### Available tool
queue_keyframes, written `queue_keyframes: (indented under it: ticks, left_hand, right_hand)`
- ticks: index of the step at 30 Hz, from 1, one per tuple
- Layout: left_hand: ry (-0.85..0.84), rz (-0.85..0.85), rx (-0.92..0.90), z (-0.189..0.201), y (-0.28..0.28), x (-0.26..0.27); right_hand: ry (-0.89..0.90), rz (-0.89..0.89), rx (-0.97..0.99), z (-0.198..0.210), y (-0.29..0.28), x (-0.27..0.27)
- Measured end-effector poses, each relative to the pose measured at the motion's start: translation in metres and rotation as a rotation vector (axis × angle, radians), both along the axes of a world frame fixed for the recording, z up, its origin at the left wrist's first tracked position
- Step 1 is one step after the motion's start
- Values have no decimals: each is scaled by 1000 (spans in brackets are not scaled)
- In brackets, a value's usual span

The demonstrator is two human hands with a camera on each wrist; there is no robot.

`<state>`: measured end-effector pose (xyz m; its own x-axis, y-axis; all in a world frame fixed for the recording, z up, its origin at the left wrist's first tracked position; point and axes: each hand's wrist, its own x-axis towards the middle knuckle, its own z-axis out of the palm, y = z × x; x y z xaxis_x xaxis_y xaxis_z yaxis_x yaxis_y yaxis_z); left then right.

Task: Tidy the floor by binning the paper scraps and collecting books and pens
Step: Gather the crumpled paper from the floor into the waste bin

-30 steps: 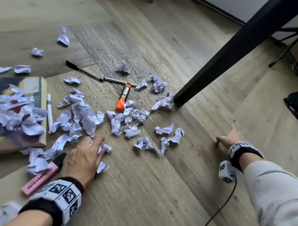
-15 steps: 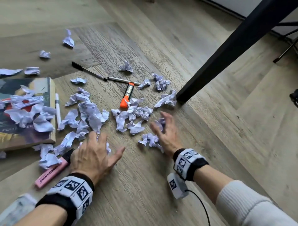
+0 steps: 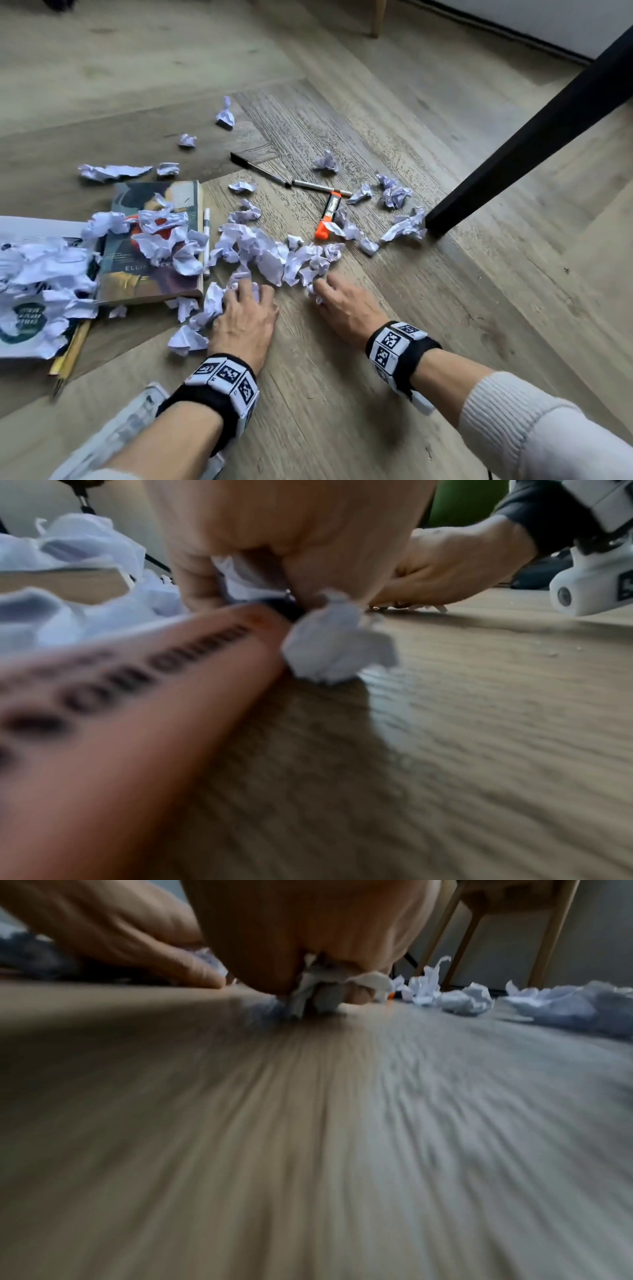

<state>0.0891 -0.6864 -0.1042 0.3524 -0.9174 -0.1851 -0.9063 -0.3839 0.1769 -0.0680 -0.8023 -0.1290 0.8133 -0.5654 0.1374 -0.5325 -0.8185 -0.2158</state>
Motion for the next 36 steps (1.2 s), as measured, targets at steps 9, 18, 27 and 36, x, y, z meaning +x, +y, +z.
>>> queue_keyframes:
  ticks: [9,18,27,36]
  left_hand:
    - [113,-84,-65,14,3,35]
    - [140,90,-118,27,21,62]
    - [95,53,-110,62,34,57]
    - [-8,41,-134,132,67,78]
  right_hand:
    - [291,-293,-10,45,-19,88]
    - [310,-169,70,6,29,120]
    - [387,-138,344,57,43,85]
    - [27,-68,506,153,78,127]
